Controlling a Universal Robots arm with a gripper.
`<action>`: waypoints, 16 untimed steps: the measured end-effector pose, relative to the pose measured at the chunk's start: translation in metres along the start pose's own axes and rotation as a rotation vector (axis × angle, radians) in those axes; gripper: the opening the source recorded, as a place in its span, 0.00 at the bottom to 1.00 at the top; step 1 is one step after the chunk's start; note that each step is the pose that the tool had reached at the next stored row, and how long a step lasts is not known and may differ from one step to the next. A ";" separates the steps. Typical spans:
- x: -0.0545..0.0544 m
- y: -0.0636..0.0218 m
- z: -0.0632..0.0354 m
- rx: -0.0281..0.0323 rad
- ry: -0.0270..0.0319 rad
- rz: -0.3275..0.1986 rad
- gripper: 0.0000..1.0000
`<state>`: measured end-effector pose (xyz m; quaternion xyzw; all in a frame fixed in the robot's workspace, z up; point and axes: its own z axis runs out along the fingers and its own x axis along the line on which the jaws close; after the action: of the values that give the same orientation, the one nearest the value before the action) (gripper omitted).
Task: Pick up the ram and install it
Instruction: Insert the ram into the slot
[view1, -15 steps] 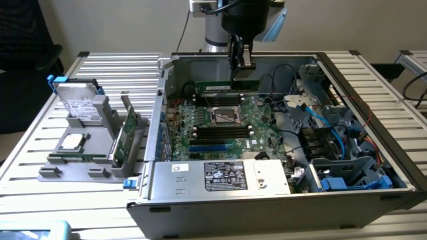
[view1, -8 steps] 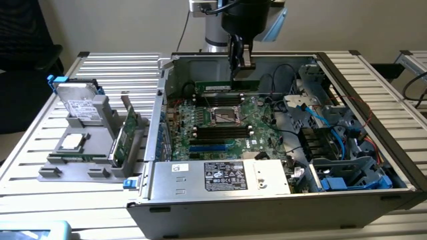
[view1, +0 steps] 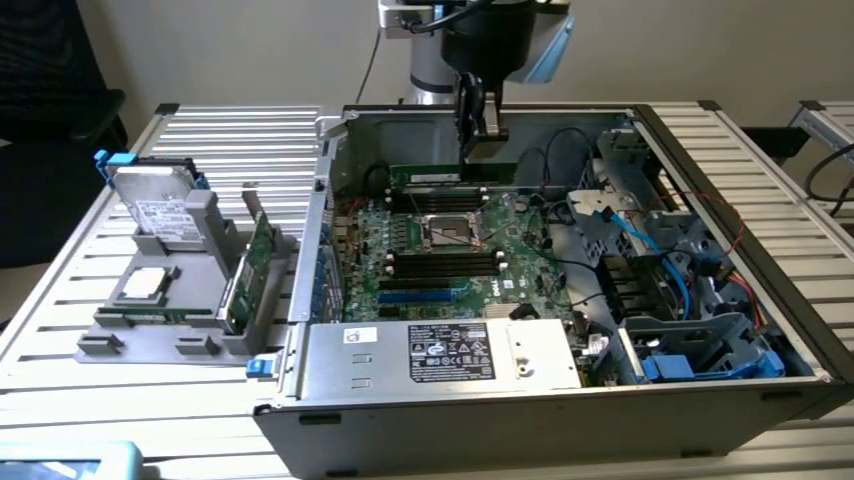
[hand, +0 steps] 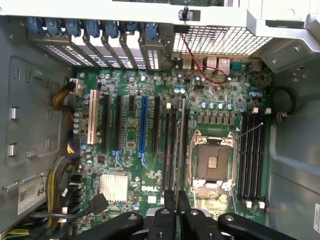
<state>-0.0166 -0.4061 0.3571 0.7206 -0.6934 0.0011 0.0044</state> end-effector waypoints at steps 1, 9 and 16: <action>0.000 0.0001 0.0004 -0.0055 -0.0001 0.000 0.14; 0.000 0.0000 0.0080 -0.0093 -0.0017 0.000 0.14; 0.000 -0.0015 0.0206 -0.0108 -0.0018 0.000 0.14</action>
<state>-0.0151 -0.4061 0.3365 0.7205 -0.6934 -0.0033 0.0077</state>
